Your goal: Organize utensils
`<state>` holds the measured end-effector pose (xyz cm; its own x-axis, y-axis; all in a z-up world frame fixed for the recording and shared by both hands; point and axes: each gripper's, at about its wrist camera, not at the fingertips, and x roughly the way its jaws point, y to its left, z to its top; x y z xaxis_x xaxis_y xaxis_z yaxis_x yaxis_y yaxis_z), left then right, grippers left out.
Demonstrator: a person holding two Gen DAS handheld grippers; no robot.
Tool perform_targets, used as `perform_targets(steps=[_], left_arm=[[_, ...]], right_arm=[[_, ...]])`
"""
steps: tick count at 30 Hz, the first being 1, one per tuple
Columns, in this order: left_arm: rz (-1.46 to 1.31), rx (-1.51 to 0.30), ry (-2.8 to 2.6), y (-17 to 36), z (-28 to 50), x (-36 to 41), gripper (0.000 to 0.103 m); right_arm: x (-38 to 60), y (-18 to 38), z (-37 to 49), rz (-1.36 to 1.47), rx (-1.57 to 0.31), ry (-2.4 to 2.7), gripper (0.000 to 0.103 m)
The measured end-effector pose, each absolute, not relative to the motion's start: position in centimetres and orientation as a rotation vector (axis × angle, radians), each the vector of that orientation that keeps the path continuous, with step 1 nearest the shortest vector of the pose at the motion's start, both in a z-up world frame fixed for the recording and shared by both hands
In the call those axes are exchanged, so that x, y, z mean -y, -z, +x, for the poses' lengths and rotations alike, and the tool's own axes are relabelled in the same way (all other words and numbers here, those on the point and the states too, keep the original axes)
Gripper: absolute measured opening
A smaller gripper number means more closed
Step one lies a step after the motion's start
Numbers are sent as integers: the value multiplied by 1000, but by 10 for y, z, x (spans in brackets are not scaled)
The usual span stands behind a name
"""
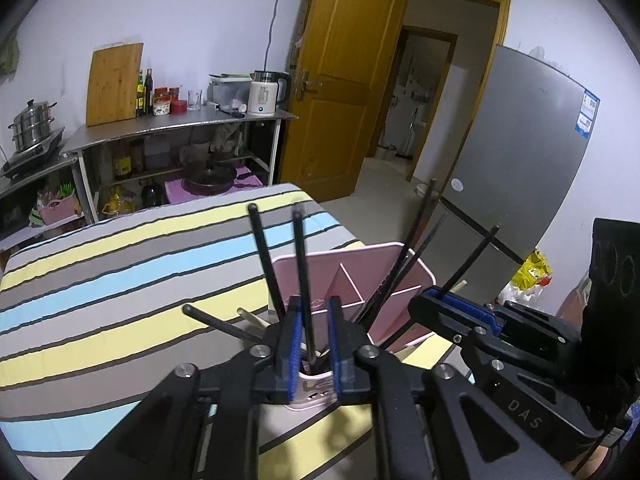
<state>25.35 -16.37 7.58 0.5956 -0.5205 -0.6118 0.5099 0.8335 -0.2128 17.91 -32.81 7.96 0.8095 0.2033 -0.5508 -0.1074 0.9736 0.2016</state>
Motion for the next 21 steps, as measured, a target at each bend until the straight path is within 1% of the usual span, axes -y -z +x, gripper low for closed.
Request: perform_targets(steps=[1,3,14,21], left_arm=[[-21,-708,601,-78,252,162,17],[-28,-694,602,-82,249,159,19],[-58,-624,600,-106,224,143,19],[-64,-625,597,-103,206,132,20]], right_arm=[[328,-81,178,163,-602,-165,12],[327,-84,174,158,-594,-162,12],[327,-103,154,153,-548,-151,12],[327,-106,138,160,-539,-155,14]])
